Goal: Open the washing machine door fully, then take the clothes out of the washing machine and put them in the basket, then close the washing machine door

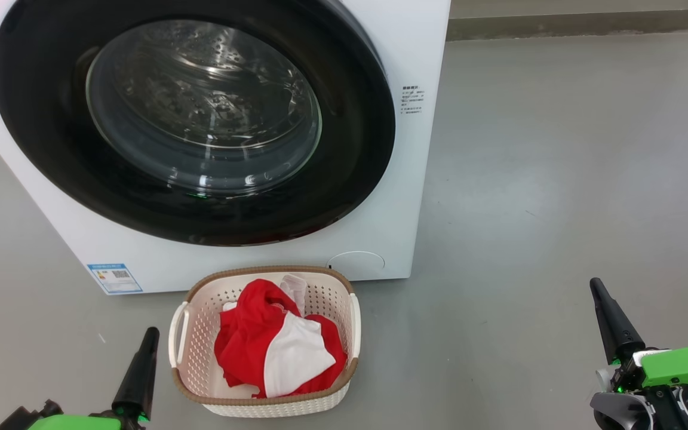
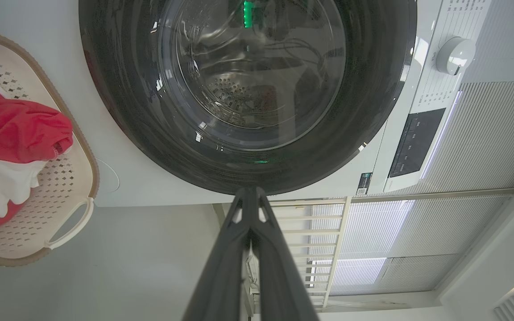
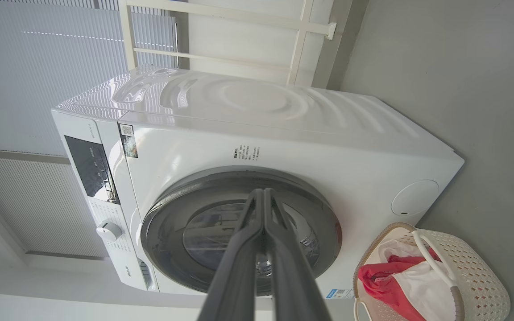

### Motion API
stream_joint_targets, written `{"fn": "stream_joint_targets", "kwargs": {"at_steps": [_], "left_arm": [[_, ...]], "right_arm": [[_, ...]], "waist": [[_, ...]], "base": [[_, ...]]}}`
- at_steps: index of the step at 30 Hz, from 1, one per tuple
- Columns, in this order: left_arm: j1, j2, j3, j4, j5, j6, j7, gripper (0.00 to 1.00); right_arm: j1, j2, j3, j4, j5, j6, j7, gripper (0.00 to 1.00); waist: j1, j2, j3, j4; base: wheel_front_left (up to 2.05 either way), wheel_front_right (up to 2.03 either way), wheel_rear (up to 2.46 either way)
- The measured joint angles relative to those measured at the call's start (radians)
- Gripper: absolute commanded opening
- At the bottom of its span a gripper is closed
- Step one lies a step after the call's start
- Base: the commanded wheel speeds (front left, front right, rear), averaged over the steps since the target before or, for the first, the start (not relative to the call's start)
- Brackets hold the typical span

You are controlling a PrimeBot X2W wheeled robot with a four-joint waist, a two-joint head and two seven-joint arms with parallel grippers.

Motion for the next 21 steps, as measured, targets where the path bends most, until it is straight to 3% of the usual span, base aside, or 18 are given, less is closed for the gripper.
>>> {"fn": "stream_joint_targets", "kwargs": {"at_steps": [21], "left_arm": [[0.000,0.000,0.000,0.000,0.000,0.000,0.000,0.00]], "right_arm": [[0.000,0.000,0.000,0.000,0.000,0.000,0.000,0.00]], "waist": [[0.0000,0.0000,0.000,0.000]], "base": [[0.00,0.00,0.00]]}}
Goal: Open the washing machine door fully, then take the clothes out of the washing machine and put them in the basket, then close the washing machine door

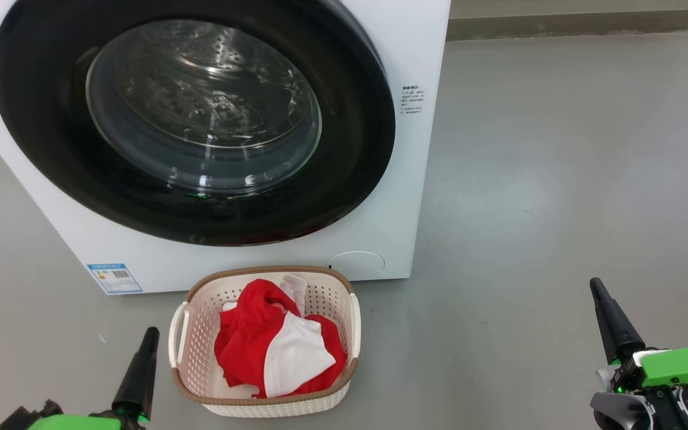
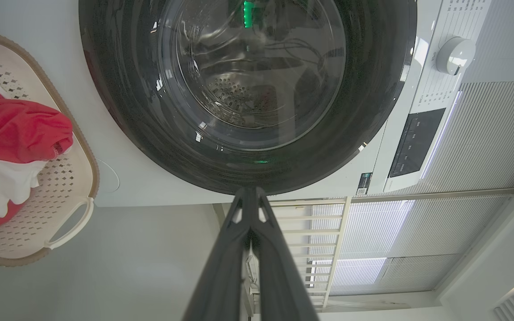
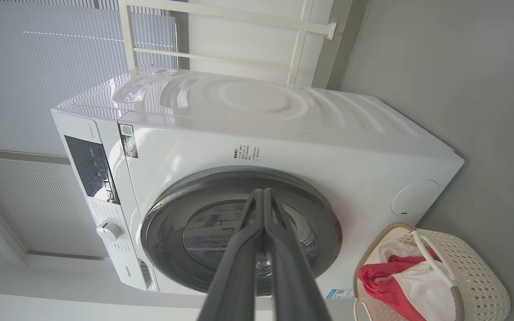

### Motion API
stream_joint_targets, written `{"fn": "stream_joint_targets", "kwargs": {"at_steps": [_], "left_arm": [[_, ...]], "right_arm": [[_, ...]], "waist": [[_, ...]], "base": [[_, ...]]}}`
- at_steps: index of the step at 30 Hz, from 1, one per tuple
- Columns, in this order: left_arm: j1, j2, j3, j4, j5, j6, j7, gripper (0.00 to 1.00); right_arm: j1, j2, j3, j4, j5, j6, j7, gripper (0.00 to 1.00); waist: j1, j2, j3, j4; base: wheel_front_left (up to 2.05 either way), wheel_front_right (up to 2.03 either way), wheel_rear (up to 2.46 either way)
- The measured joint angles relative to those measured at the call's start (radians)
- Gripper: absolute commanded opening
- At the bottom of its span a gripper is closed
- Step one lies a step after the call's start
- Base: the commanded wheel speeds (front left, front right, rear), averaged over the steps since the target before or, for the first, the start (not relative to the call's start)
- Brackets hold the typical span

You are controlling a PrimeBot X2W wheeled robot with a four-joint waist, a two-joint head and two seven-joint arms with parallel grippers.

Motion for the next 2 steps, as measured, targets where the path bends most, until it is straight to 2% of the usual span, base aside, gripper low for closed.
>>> {"fn": "stream_joint_targets", "kwargs": {"at_steps": [2], "left_arm": [[0.000,0.000,0.000,0.000,0.000,0.000,0.000,0.00]], "right_arm": [[0.000,0.000,0.000,0.000,0.000,0.000,0.000,0.00]], "waist": [[0.0000,0.0000,0.000,0.000]], "base": [[0.00,0.00,0.00]]}}
